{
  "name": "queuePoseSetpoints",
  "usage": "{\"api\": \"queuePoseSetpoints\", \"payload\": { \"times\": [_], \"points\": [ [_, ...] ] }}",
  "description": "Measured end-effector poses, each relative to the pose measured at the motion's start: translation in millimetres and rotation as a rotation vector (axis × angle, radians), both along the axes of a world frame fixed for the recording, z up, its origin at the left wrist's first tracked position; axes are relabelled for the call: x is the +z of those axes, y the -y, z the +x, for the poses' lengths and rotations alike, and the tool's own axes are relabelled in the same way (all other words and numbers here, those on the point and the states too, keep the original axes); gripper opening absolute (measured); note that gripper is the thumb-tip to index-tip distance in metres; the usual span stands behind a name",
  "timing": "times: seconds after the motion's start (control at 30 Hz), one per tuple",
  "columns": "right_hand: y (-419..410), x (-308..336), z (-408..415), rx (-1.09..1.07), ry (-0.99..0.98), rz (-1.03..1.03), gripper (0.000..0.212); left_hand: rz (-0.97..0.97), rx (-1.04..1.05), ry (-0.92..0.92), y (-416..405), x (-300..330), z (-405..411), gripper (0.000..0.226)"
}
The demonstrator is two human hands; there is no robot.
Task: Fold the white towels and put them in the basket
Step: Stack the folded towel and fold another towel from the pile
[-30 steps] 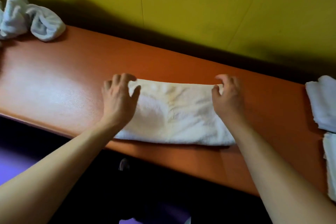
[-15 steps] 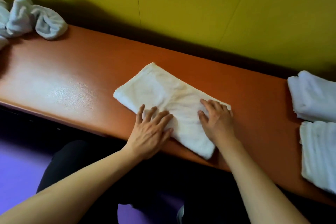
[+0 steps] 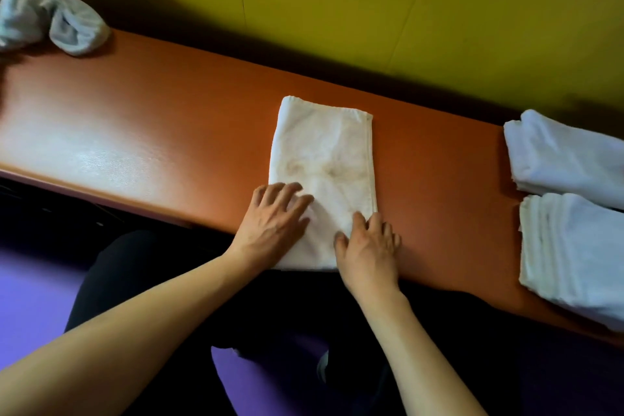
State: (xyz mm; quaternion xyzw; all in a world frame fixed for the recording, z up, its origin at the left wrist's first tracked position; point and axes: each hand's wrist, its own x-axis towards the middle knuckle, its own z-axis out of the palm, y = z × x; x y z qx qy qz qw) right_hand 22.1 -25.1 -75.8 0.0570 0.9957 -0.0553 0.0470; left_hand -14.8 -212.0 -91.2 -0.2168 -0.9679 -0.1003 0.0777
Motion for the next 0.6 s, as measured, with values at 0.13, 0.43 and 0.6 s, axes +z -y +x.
{"api": "queuePoseSetpoints", "payload": {
  "times": [0.13, 0.43, 0.6],
  "points": [
    [-0.3, -2.3, 3.1, 0.004, -0.016, -0.004, 0.053, -0.151, -0.137, 0.169, 2.2, -5.7, 50.1, 0.081],
    [-32.1, 6.6, 26.9, 0.285, 0.003, -0.219, 0.091, 0.249, -0.077, 0.201, 13.7, 12.8, 49.5, 0.042],
    [-45.3, 11.1, 26.4, 0.225, -0.11, -0.366, 0.058, 0.681, 0.118, 0.216, 27.0, 33.0, 51.2, 0.032]
  ]
}}
